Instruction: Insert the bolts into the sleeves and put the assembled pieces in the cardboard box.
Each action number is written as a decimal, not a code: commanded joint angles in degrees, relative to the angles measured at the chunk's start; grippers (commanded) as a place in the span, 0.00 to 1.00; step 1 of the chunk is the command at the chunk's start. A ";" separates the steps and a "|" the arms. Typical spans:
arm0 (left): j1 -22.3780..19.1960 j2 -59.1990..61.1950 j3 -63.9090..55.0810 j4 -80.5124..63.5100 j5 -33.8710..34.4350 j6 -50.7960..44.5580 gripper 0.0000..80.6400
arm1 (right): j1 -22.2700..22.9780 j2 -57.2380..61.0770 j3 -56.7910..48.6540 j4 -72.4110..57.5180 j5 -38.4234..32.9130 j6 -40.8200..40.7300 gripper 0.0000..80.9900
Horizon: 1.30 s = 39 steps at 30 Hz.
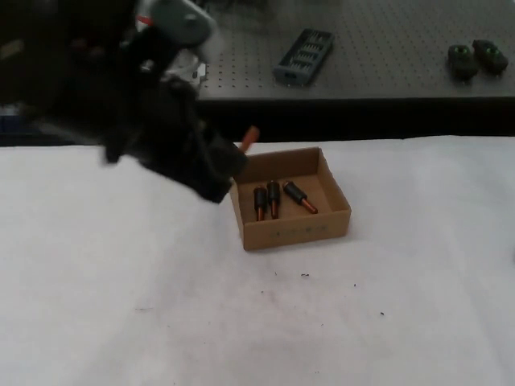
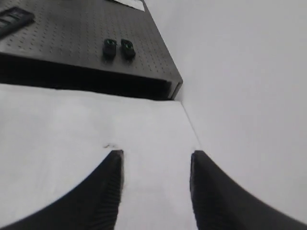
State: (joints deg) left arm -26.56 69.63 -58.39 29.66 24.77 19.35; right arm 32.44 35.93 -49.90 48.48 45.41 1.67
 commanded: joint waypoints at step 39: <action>0.08 -1.59 49.87 -86.32 -15.44 -3.99 0.01 | -34.67 63.00 -9.44 -20.72 -42.75 19.11 0.43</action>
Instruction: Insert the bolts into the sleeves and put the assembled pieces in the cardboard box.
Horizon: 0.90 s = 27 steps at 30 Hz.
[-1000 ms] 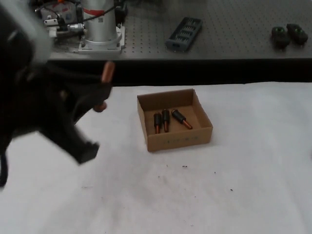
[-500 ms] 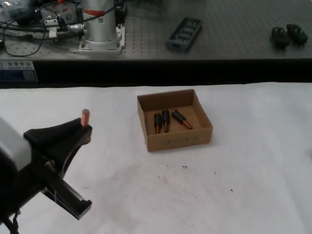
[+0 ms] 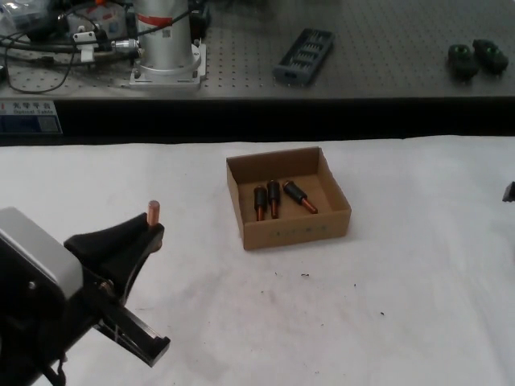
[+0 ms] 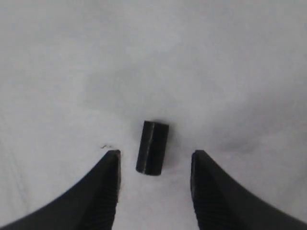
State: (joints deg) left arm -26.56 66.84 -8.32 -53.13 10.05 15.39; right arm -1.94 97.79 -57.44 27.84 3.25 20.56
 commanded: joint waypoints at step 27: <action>0.08 2.53 -16.52 49.05 -3.94 19.55 0.01 | -0.57 13.08 -6.87 1.50 -0.79 1.29 0.08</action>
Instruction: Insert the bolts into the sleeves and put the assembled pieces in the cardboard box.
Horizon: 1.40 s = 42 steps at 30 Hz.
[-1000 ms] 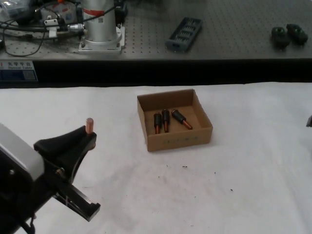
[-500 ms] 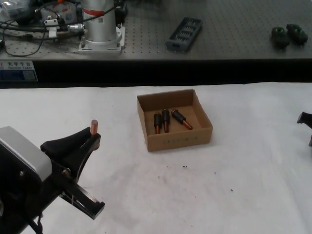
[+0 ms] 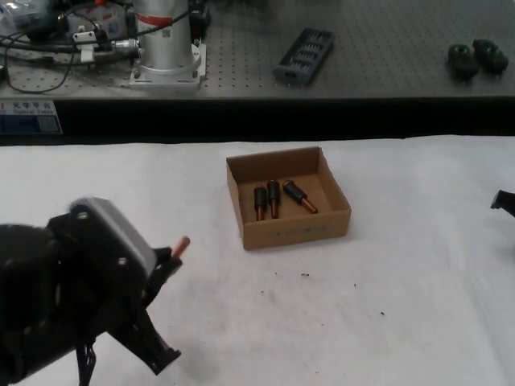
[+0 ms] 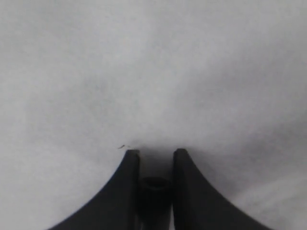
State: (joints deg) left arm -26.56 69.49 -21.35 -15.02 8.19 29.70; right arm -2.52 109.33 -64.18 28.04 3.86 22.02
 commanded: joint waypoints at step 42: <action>0.08 24.32 -18.36 33.78 -6.13 102.49 0.01 | 22.55 -63.10 0.12 32.17 -17.51 -18.25 0.08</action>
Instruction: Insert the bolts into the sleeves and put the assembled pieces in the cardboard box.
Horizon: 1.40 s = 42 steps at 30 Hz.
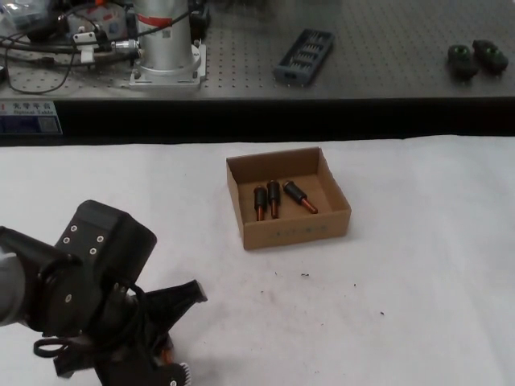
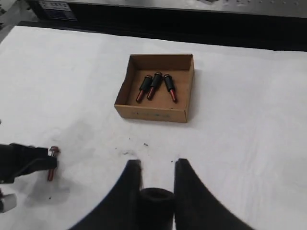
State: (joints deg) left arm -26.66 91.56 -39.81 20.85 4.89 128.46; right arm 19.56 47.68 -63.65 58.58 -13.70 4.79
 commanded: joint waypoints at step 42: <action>3.32 -11.19 0.23 0.30 1.81 -133.90 0.44 | 2.56 -17.08 18.95 -11.41 -2.79 -0.50 0.08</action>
State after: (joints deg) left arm -23.57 79.82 -39.42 20.84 6.51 -2.31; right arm 22.00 31.51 -44.61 48.04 -15.64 4.03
